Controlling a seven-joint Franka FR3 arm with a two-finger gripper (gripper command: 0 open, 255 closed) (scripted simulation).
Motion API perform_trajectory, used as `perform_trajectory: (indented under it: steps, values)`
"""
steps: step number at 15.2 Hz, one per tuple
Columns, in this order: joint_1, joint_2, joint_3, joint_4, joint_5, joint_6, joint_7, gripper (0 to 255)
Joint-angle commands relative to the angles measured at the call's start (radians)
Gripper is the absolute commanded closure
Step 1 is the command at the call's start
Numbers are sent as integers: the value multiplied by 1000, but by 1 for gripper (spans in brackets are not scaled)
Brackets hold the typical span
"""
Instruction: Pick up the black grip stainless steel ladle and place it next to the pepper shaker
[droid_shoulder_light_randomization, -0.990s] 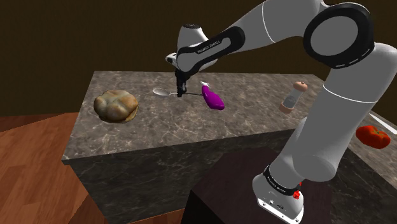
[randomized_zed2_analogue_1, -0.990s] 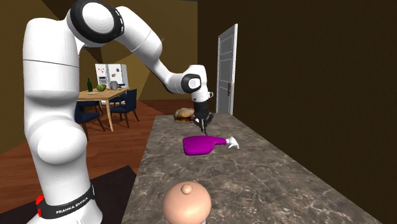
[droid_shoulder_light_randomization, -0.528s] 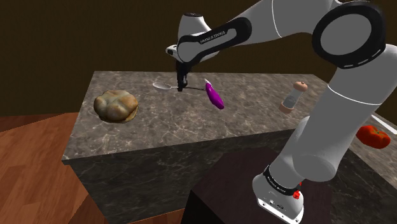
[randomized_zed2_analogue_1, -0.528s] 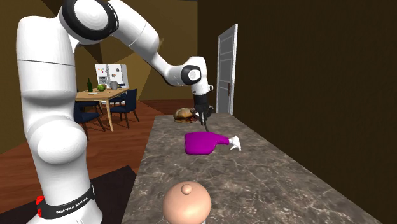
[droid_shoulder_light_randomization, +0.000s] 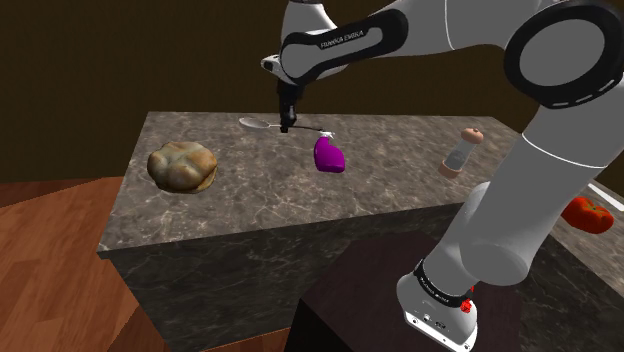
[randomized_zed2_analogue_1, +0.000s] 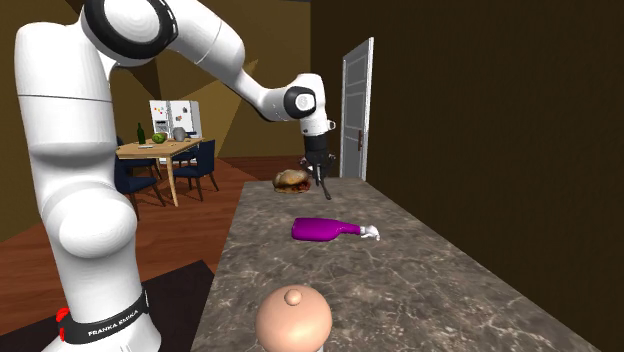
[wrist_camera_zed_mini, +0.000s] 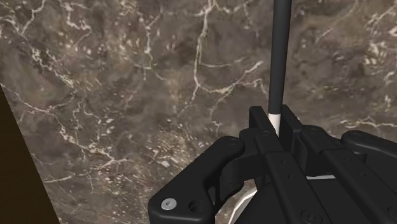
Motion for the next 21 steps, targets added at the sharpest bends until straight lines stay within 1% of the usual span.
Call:
perform_trajectory:
  steps: [1,11,21]
  values:
    - [0,-8,-1,18,0,-26,-2,255]
    - [1,-41,0,114,-2,-155,-4,255]
    - [2,-53,1,235,-2,-287,-9,255]
